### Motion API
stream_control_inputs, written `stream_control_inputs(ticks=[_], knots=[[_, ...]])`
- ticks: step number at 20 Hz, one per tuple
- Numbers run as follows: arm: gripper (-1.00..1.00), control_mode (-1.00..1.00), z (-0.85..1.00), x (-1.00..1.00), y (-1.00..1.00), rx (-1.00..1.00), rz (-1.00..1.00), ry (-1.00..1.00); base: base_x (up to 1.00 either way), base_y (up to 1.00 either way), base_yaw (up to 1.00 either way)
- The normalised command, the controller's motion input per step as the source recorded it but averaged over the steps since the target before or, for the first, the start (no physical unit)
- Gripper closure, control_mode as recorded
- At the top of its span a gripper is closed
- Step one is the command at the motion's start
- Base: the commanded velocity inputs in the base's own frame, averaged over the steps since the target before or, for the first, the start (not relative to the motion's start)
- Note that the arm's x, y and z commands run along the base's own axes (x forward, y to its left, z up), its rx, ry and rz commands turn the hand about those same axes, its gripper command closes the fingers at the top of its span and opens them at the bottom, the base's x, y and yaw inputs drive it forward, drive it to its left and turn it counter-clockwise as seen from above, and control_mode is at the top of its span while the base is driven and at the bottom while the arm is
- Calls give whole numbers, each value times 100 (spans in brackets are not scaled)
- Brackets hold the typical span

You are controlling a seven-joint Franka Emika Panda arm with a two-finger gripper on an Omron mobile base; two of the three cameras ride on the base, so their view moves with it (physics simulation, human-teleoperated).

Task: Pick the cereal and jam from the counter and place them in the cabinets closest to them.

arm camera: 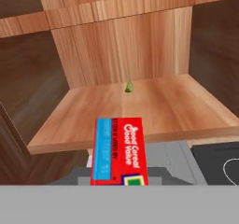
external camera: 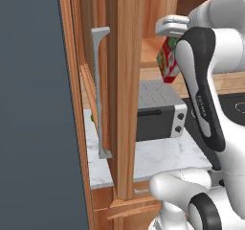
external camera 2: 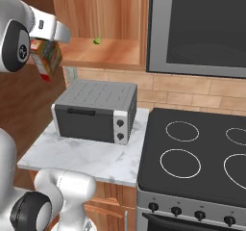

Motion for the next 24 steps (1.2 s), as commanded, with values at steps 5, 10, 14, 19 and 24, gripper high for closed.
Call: stream_control_inputs(ticks=[5, 10, 14, 19, 24], knots=[[100, -100, 4, 0, 1, 0, 0, -7, 0, 0, 0], [100, -100, 5, 14, 3, 0, 0, 0, 0, 0, 0], [100, -100, 1, 22, 2, -3, 0, 2, 0, 0, 0], [100, -100, 14, 27, 0, -2, 0, 6, 0, 0, 0], [100, -100, 10, 26, 1, -5, 0, 9, 0, 0, 0]])
